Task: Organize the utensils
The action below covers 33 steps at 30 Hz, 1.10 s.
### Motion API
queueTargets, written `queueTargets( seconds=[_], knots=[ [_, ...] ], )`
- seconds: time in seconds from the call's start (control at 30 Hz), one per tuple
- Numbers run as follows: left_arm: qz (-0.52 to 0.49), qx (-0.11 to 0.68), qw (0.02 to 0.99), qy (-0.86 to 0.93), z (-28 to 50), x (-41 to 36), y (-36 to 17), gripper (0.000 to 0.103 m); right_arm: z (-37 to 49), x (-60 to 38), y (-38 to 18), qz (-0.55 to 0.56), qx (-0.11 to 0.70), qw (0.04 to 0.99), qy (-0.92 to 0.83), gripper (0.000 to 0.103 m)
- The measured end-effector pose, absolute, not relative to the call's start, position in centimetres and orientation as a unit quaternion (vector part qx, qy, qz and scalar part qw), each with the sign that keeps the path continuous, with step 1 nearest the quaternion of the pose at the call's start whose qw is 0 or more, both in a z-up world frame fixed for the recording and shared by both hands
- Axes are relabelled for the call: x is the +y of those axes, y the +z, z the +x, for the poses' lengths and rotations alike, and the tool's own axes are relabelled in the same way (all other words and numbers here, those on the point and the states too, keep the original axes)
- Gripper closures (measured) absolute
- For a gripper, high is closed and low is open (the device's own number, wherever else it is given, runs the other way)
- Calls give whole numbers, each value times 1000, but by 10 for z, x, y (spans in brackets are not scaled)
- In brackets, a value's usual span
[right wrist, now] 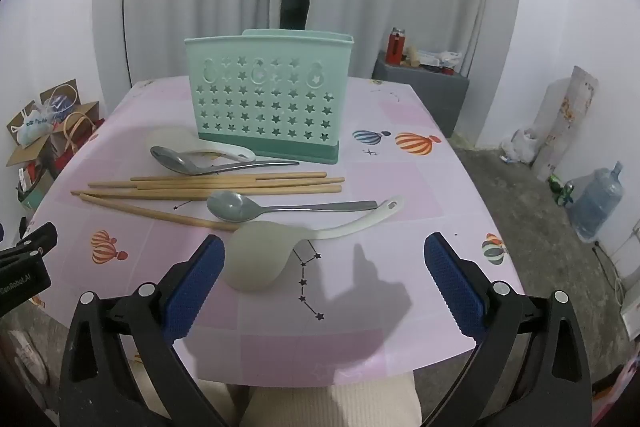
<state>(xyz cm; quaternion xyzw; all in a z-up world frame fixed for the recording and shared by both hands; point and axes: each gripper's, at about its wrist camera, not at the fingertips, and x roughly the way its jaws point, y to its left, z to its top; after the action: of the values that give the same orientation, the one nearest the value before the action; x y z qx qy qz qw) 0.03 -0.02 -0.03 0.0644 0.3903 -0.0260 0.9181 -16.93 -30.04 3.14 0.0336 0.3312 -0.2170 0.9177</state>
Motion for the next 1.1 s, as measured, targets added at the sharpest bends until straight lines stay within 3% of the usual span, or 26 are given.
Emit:
queueTargets(
  seconds=[1.1],
  knots=[
    [68,386,919,-31,1,-15,-1,5,-173,-295,37,28,326,919,-219,8]
  ],
)
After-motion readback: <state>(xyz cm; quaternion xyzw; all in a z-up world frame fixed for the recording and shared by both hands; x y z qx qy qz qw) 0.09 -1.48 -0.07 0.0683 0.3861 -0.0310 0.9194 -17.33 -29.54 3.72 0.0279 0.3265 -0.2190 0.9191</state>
